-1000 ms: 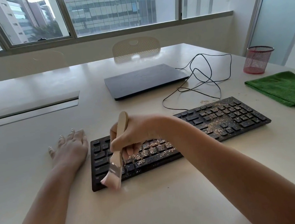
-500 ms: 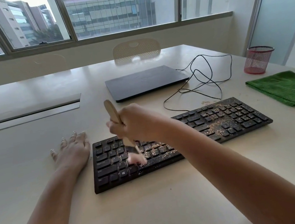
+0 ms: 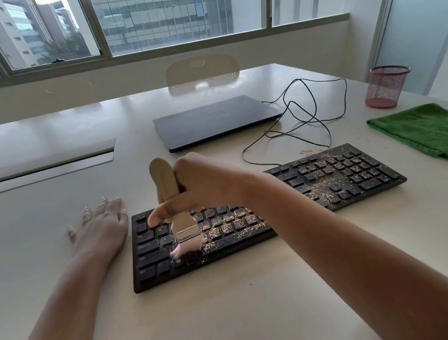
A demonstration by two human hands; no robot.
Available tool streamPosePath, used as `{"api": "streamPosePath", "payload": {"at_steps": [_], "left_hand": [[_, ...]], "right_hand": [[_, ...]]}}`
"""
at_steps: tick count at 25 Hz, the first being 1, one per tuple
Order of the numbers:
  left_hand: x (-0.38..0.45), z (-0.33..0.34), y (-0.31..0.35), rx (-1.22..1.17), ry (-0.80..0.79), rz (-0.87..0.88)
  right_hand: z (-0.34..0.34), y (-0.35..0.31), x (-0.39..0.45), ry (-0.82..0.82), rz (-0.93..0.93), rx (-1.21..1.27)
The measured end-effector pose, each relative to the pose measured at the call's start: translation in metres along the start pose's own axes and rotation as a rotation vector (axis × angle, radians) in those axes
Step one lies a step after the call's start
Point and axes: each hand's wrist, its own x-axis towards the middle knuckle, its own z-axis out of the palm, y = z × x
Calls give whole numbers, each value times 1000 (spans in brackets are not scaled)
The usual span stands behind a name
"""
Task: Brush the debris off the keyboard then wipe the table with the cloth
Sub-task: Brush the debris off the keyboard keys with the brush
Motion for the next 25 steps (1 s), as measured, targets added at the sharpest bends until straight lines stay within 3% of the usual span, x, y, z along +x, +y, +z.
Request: {"api": "streamPosePath", "payload": {"at_steps": [3,8,12,14,17,20,22,25], "left_hand": [[-3,0,0,-3,7,11],[-4,-2,-1,42,-3,16],[-6,-2,2,-27,28,4],[-8,-3,2,-17,25,8],[-7,-2,1,23,1,20],[-3,-2,3,5,3,-8],[-6,-4,5,34,-3,-26],[-12,-6,3,62,-18,0]], "right_hand": [[5,-2,0,54,-40,84],[15,-12,-3,-73,-97,148],[6,-11,-7,41,-132,150],[10,-15,-6,22,-129,186],[12,-16,-5,-48,-92,83],[5,-11,-3,101,-66,-75],[7,-13,-2,169,-103,-27],[20,-22,-1,121,-127,-24]]}}
